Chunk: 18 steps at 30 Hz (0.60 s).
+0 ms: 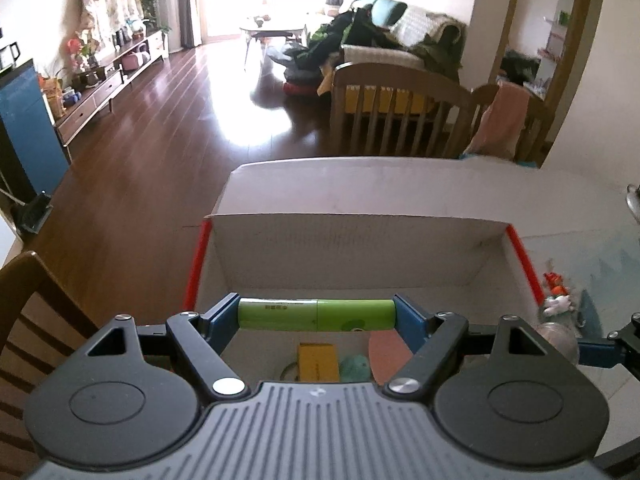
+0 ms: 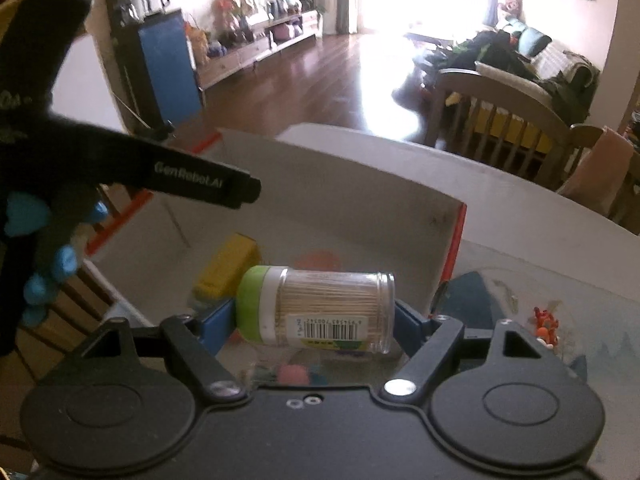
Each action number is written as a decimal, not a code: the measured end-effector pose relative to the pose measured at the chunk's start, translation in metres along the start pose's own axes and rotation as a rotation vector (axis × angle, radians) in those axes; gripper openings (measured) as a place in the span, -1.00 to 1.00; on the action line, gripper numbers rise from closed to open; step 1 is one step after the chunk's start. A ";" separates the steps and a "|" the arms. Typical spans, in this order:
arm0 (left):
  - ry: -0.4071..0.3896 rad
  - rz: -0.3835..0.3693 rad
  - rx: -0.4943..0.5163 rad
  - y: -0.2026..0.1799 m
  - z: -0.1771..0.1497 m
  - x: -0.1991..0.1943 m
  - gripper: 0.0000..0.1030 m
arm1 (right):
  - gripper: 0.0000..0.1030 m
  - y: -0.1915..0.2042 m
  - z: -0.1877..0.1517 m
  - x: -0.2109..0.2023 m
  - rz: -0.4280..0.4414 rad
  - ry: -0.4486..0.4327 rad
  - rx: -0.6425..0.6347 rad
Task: Organize rigid objects
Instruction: 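Carry the green tube and toothpick jar with both tools over the red box, then lower and open the left tool releasing the tube while the right tool releases the jar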
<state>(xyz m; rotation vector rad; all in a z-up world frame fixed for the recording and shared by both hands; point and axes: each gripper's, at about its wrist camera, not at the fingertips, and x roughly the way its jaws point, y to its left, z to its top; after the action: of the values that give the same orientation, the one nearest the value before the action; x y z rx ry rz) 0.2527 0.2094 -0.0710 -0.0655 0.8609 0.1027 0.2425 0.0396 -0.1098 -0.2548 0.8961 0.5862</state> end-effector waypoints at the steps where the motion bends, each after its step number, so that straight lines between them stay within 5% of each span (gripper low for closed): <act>1: 0.010 0.000 0.010 -0.002 0.002 0.007 0.58 | 0.57 -0.001 0.001 0.006 0.006 0.013 0.008; 18: 0.231 0.004 0.078 -0.013 0.004 0.096 0.58 | 0.58 0.010 0.001 0.045 0.005 0.118 -0.046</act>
<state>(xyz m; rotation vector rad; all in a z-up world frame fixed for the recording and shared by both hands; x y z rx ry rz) 0.3190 0.2030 -0.1409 -0.0023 1.0948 0.0660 0.2587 0.0651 -0.1445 -0.3317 0.9982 0.6017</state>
